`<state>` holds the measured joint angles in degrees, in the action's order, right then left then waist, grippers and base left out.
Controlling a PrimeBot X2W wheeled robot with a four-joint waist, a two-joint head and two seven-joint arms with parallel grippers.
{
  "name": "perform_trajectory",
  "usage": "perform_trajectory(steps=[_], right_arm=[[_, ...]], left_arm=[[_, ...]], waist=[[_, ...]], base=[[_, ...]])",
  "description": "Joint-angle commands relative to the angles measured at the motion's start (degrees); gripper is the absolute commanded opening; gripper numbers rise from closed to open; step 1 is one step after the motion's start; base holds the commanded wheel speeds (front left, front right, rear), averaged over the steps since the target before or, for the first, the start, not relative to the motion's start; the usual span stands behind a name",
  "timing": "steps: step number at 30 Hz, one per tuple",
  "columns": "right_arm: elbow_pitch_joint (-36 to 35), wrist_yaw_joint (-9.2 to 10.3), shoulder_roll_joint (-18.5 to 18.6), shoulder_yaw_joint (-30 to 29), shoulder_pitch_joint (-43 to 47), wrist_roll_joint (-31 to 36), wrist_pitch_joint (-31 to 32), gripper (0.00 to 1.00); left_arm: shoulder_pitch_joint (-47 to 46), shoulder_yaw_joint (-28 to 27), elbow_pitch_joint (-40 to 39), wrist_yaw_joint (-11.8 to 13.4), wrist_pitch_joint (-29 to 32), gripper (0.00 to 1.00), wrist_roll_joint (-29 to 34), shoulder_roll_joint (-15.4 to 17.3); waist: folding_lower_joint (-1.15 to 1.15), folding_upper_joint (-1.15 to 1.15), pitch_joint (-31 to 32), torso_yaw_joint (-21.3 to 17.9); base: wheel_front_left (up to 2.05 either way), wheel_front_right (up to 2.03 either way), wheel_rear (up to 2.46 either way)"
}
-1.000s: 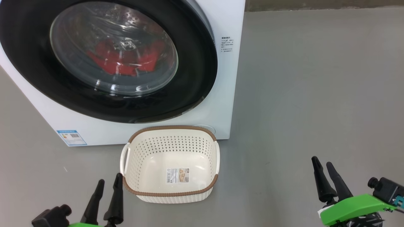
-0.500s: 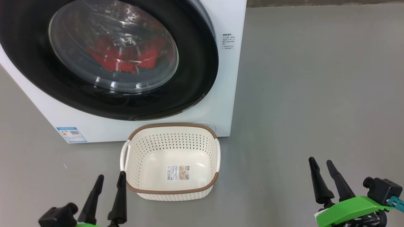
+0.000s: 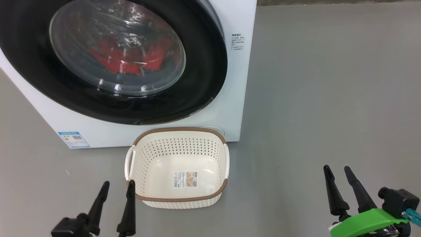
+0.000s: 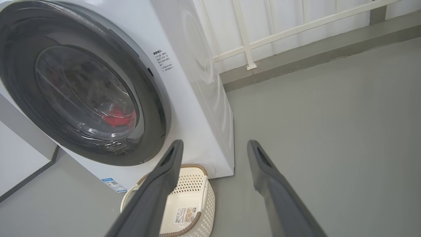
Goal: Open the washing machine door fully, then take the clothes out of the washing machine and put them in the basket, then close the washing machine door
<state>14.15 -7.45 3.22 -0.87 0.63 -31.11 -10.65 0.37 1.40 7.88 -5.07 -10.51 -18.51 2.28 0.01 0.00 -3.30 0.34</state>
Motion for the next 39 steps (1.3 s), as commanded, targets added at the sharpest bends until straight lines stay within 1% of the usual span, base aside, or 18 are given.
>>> perform_trajectory(steps=[1, 18, 22, 29, 33, 39], right_arm=[[-1.7, -0.03, 0.6, 0.7, -0.2, 1.9, -1.0, 1.0], [-2.9, -0.03, 0.0, -1.2, 1.9, 10.9, -3.8, 1.0], [-3.0, -0.03, -0.1, -1.2, 2.3, 12.7, -4.3, 1.0], [-3.0, -0.03, -0.2, -1.5, 2.7, 12.7, -4.3, 1.0], [-2.9, -0.03, -0.2, -1.5, 2.9, 12.5, -4.3, 1.0], [-2.8, -0.03, -0.3, -1.4, 3.0, 12.4, -4.3, 1.0]], left_arm=[[-0.4, -1.4, -1.1, 0.0, -1.1, 1.0, 2.1, 0.8], [-0.5, -2.5, 0.5, -0.6, -4.0, 1.0, 13.0, 0.7], [-0.3, -2.8, 0.5, -0.7, -4.5, 1.0, 14.4, 0.7], [-0.2, -3.2, 1.6, -1.4, -4.5, 1.0, 12.7, 0.6], [-0.4, -3.3, 2.7, -1.9, -4.5, 1.0, 9.7, 0.6], [-0.5, -3.1, 2.9, -2.2, -4.5, 1.0, 9.5, 0.6]], waist=[[0.0, 0.0, -0.1, 0.0], [0.0, 0.0, -0.4, 0.6], [0.0, 0.0, -0.4, 0.6], [0.0, 0.0, -0.2, 0.6], [0.0, 0.0, -0.3, 0.5], [0.0, 0.0, -0.4, 0.4]], base=[[0.0, 0.0, 0.0], [0.0, 0.0, 0.0], [0.0, 0.0, 0.0], [0.0, 0.0, 0.0], [0.0, 0.0, 0.0], [0.0, 0.0, 0.0]])
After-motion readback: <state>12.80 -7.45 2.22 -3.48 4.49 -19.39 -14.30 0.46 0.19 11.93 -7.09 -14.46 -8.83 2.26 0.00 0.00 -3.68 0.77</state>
